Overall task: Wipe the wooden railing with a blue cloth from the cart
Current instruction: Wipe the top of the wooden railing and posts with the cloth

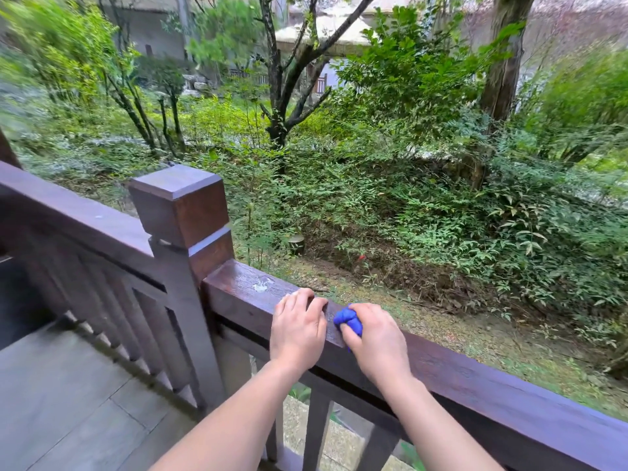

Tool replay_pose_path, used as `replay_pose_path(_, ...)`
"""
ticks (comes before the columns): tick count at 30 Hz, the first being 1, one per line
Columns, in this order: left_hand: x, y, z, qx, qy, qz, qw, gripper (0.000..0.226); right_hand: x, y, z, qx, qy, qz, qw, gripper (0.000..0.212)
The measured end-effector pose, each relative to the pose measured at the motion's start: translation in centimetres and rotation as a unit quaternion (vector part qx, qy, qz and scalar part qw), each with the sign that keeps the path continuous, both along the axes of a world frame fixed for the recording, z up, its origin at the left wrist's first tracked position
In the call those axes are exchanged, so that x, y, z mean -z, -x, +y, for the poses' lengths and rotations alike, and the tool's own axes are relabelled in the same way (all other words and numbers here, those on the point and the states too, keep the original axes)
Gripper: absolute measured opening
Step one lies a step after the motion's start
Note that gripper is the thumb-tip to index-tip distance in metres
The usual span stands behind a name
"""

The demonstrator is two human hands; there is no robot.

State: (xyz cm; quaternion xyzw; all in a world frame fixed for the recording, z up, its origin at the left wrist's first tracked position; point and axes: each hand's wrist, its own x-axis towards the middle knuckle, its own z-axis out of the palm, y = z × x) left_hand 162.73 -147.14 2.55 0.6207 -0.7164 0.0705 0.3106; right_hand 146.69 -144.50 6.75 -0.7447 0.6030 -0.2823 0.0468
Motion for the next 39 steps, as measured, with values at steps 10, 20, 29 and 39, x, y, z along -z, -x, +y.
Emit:
replay_pose_path(10,-1.8,-2.5,0.5,0.142,-0.096,0.25,0.953,0.029,-0.1,-1.1,-1.2,-0.026,-0.012,0.007,1.0,0.033)
replay_pose_path(20,-9.8,-14.3,-1.2,-0.033,0.205,-0.034,0.978,0.033,-0.6,-3.7,-4.4,-0.093,-0.036,0.025,0.995,0.034)
replay_pose_path(29,-15.2,-20.3,-7.7,-0.19,0.169,-0.193,0.948,0.047,-0.9,-4.9,-7.3,-0.218,-0.03,0.027,0.975,0.038)
replay_pose_path(39,-12.7,-21.6,-11.3,-0.207,0.392,-0.185,0.877,0.025,-0.7,-8.0,-9.8,-0.232,-0.005,0.046,0.972,0.042)
